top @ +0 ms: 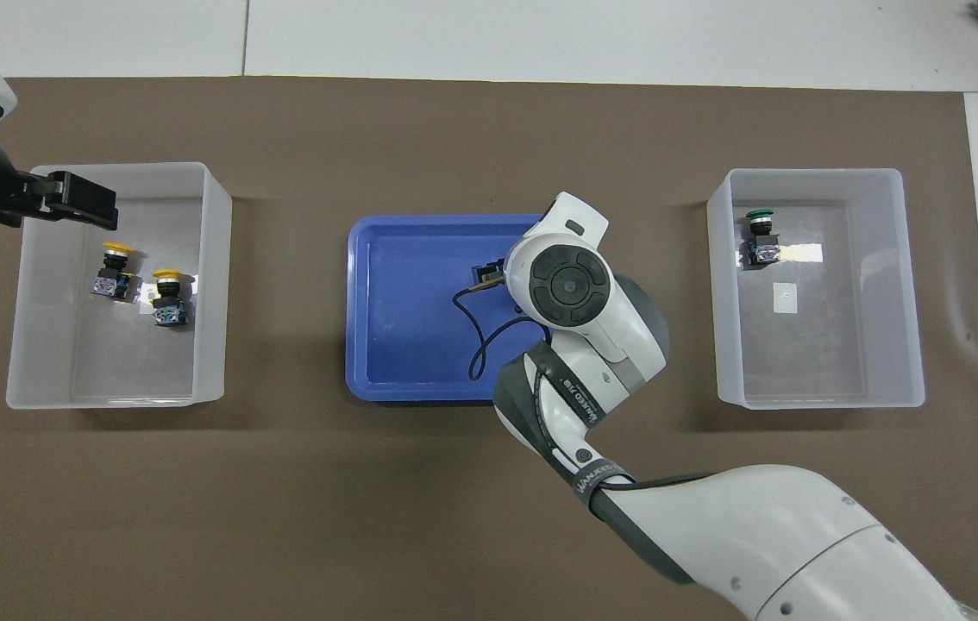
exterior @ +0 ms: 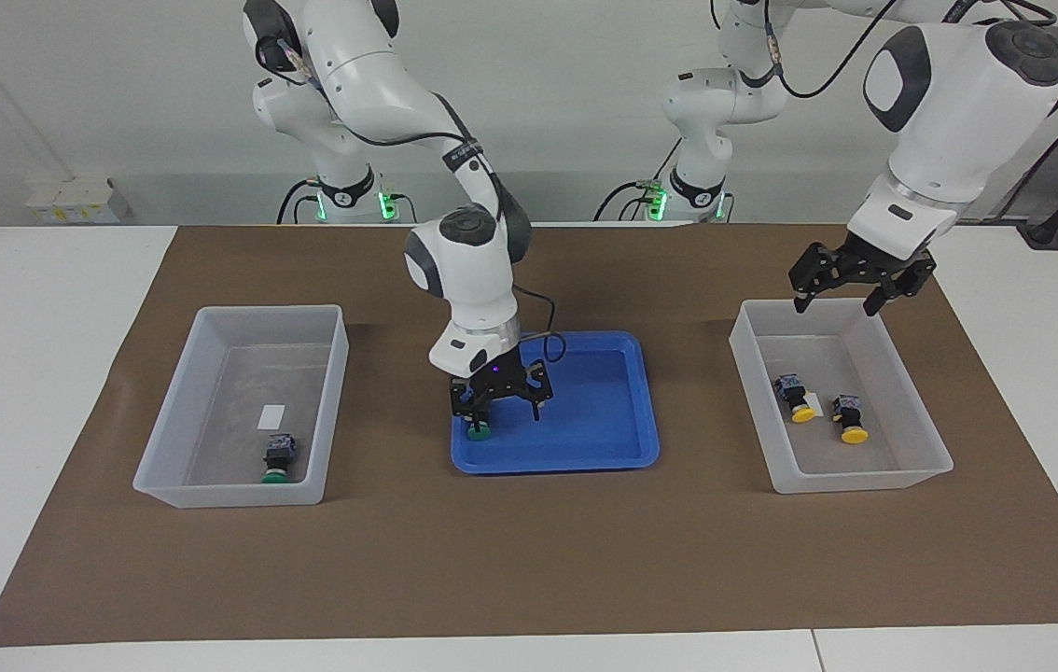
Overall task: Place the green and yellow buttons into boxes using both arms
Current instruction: 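Close the right gripper on the green button, then carry the green button with the right gripper into the nearby box, then lower the green button beside the other and open the right gripper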
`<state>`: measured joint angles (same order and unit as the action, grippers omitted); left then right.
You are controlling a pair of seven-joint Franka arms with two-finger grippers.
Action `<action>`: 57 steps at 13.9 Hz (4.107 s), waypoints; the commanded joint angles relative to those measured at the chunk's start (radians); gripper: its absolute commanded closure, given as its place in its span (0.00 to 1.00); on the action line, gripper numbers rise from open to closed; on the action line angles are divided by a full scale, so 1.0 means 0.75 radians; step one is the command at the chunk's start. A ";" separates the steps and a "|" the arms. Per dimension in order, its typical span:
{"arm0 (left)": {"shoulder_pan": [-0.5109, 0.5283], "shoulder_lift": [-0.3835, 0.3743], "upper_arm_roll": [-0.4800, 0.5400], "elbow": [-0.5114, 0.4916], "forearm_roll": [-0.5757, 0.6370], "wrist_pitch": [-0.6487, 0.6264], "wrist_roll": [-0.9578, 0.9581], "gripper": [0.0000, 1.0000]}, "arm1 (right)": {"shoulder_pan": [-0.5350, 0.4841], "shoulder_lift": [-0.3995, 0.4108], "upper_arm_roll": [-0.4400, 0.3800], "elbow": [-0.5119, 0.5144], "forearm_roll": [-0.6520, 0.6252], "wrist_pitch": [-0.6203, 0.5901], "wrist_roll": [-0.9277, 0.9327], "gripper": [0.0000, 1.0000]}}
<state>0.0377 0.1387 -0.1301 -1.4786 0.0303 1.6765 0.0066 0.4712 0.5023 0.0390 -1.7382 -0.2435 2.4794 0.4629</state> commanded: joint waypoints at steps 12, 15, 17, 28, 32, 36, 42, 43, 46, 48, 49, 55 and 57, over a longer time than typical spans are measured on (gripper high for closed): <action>0.003 -0.050 0.000 -0.055 0.021 0.057 0.008 0.00 | 0.008 -0.058 -0.003 -0.171 -0.060 0.081 0.111 0.52; 0.001 -0.058 0.000 -0.060 0.021 0.057 -0.007 0.00 | 0.006 -0.066 -0.003 -0.159 -0.060 0.079 0.131 1.00; -0.003 -0.058 -0.002 -0.060 0.021 0.055 -0.001 0.00 | -0.017 -0.140 -0.003 -0.163 -0.048 0.055 0.140 1.00; -0.011 -0.060 -0.002 -0.060 0.021 0.043 -0.001 0.00 | -0.409 -0.565 0.001 -0.353 -0.033 -0.164 0.062 1.00; -0.005 -0.060 -0.002 -0.062 0.021 0.043 0.001 0.00 | -0.591 -0.561 0.001 -0.360 0.124 -0.164 -0.246 1.00; -0.015 -0.060 -0.002 -0.062 0.021 0.031 -0.005 0.00 | -0.722 -0.498 0.001 -0.354 0.151 -0.138 -0.418 1.00; -0.013 -0.060 -0.002 -0.062 0.021 0.031 -0.005 0.00 | -0.810 -0.263 0.001 -0.239 0.151 0.054 -0.562 1.00; -0.007 -0.060 -0.002 -0.062 0.021 0.031 -0.007 0.00 | -0.812 -0.224 0.001 -0.211 0.149 0.073 -0.566 1.00; -0.001 -0.060 -0.002 -0.062 0.021 0.033 -0.007 0.00 | -0.814 -0.148 0.001 -0.186 0.149 0.130 -0.570 1.00; 0.001 -0.060 -0.002 -0.062 0.021 0.031 -0.009 0.00 | -0.814 -0.101 0.001 -0.184 0.147 0.197 -0.574 1.00; -0.001 -0.060 -0.002 -0.062 0.021 0.033 -0.009 0.00 | -0.814 -0.077 0.001 -0.182 0.149 0.230 -0.574 1.00; 0.001 -0.060 -0.002 -0.062 0.021 0.029 -0.007 0.00 | -0.788 -0.097 0.003 -0.198 0.169 0.237 -0.552 0.00; 0.001 -0.060 -0.002 -0.062 0.021 0.031 -0.007 0.00 | -0.784 -0.180 0.005 -0.231 0.171 0.178 -0.552 0.00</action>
<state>0.0345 0.1281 -0.1322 -1.4846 0.0361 1.6946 0.0063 -0.1150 0.4327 0.0360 -1.8832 -0.1391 2.6525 0.0697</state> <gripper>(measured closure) 0.000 0.154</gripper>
